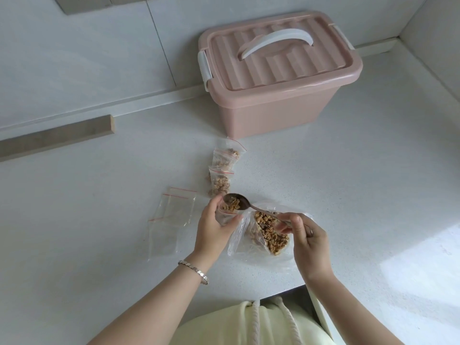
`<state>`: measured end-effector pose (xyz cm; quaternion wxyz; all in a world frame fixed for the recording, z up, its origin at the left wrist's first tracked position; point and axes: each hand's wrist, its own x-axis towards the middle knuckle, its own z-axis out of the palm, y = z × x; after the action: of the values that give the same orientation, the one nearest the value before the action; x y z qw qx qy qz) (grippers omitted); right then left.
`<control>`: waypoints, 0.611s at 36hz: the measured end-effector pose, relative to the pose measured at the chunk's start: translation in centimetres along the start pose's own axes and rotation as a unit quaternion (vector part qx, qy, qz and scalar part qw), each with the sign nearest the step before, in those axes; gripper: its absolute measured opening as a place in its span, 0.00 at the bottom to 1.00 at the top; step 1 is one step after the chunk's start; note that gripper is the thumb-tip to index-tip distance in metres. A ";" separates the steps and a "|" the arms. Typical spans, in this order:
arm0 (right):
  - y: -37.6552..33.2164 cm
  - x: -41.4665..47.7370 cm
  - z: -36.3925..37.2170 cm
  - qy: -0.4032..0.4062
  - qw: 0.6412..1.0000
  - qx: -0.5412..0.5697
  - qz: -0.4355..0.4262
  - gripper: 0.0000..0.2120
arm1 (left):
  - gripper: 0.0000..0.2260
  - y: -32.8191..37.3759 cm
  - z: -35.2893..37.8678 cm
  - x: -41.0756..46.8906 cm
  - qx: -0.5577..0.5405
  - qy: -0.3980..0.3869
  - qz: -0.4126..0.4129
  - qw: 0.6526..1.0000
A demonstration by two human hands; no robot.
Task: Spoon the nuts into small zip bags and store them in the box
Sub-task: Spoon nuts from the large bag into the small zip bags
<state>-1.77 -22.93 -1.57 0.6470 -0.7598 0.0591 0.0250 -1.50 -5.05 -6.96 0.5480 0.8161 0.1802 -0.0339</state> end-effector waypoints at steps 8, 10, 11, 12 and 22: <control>-0.3 0.4 0.1 0.025 0.993 0.069 0.094 0.18 | 0.29 -0.1 0.0 -0.1 0.004 0.004 0.006 1.000; -0.4 0.5 0.1 0.034 0.988 0.096 0.120 0.18 | 0.28 -0.1 0.0 -0.1 0.002 0.006 0.007 1.000; -0.4 0.5 0.0 0.038 0.984 0.109 0.137 0.18 | 0.27 0.0 0.0 -0.1 0.002 0.007 0.009 1.000; -0.4 0.6 0.0 0.042 0.979 0.121 0.158 0.18 | 0.26 0.0 -0.1 -0.1 0.001 0.008 0.010 1.000; -1.3 0.5 -1.7 0.052 0.943 0.201 0.259 0.20 | 0.24 0.3 -0.8 0.1 0.006 0.053 0.031 0.998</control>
<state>-1.23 -24.42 -0.11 0.7535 -0.5725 0.2917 0.1395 -1.44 -4.45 -6.36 0.5336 0.8252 0.1836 0.0256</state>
